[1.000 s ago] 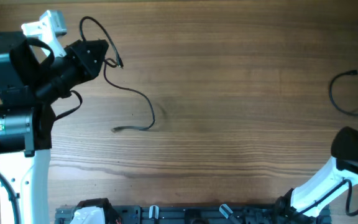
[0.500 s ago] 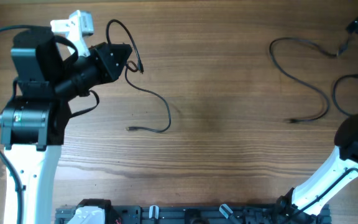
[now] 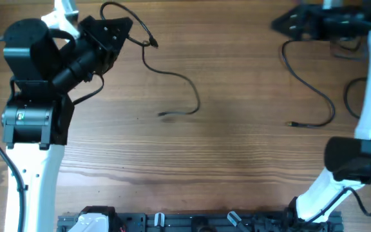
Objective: Untangle cables
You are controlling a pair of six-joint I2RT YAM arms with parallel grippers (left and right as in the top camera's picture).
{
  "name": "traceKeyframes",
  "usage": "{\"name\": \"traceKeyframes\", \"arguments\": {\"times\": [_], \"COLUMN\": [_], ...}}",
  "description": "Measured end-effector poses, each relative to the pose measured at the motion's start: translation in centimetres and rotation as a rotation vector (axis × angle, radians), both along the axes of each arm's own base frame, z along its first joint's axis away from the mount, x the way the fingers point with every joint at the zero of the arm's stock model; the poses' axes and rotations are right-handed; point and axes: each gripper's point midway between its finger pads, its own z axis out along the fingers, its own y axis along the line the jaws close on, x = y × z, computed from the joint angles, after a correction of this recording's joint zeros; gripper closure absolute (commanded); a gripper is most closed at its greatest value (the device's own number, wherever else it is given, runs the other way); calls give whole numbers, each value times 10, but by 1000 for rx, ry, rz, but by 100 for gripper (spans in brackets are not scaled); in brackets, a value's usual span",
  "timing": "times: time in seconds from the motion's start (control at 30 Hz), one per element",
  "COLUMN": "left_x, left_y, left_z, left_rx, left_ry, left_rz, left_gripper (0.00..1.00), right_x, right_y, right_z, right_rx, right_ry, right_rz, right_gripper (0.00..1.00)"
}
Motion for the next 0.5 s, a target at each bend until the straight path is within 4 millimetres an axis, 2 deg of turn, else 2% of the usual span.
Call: {"name": "traceKeyframes", "arguments": {"times": [0.07, 0.17, 0.2, 0.43, 0.5], "left_x": [2, 2, 2, -3, -3], "left_y": [5, 10, 10, 4, 4], "left_z": [2, 10, 13, 18, 18], "left_rx": [-103, -244, -272, -348, -353], "left_ry": [64, 131, 139, 183, 187], "left_rz": [35, 50, 49, 9, 7], "left_gripper": [96, 96, 96, 96, 95], "right_x": [-5, -13, -16, -38, -44], "right_y": [33, 94, 106, 199, 220], "right_z": [3, 7, 6, -36, -41], "right_rx": [-5, -3, 2, 46, 56], "right_ry": [-48, -147, -155, -154, -178], "right_rz": [102, 273, 304, 537, 584], "right_gripper": [0, 0, 0, 7, 7]}}
